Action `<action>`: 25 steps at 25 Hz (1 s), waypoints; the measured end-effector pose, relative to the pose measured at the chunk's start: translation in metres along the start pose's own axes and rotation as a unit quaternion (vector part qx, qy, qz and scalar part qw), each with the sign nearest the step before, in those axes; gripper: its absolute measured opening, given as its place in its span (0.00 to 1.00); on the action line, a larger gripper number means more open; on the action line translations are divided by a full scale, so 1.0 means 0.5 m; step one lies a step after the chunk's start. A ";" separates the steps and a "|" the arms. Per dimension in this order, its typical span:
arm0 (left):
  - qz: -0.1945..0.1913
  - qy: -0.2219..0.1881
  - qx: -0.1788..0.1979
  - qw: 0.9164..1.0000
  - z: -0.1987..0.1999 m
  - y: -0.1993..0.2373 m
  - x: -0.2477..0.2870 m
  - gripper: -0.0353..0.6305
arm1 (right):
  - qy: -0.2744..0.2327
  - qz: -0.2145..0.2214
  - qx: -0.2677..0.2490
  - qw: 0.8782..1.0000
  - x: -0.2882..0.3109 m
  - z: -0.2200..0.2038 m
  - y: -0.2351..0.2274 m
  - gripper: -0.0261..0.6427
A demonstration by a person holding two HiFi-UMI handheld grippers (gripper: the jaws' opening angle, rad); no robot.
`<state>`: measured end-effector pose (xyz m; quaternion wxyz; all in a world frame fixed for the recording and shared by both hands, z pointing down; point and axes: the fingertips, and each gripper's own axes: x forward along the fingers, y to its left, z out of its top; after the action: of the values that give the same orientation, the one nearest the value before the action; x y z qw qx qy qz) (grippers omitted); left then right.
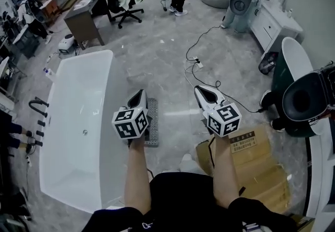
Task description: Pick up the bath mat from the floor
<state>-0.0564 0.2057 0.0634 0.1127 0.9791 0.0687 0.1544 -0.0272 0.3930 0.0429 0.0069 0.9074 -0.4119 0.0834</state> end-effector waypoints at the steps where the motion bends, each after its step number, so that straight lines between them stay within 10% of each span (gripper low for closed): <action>1: 0.001 -0.008 0.000 1.000 0.016 -0.005 0.011 0.05 | -0.005 0.003 -0.005 1.000 0.007 0.015 -0.014 0.05; 14: -0.028 -0.012 0.023 0.999 0.036 -0.116 0.161 0.05 | -0.029 -0.040 0.016 0.999 -0.032 0.028 -0.222 0.05; 25: 0.071 0.015 -0.003 0.997 0.002 0.059 0.154 0.05 | 0.015 0.058 0.034 0.998 0.155 -0.032 -0.152 0.05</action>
<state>0.0192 0.1902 0.0916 0.1029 0.9789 0.0000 0.1765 0.0773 0.3868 0.0751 -0.0226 0.8802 -0.4610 0.1108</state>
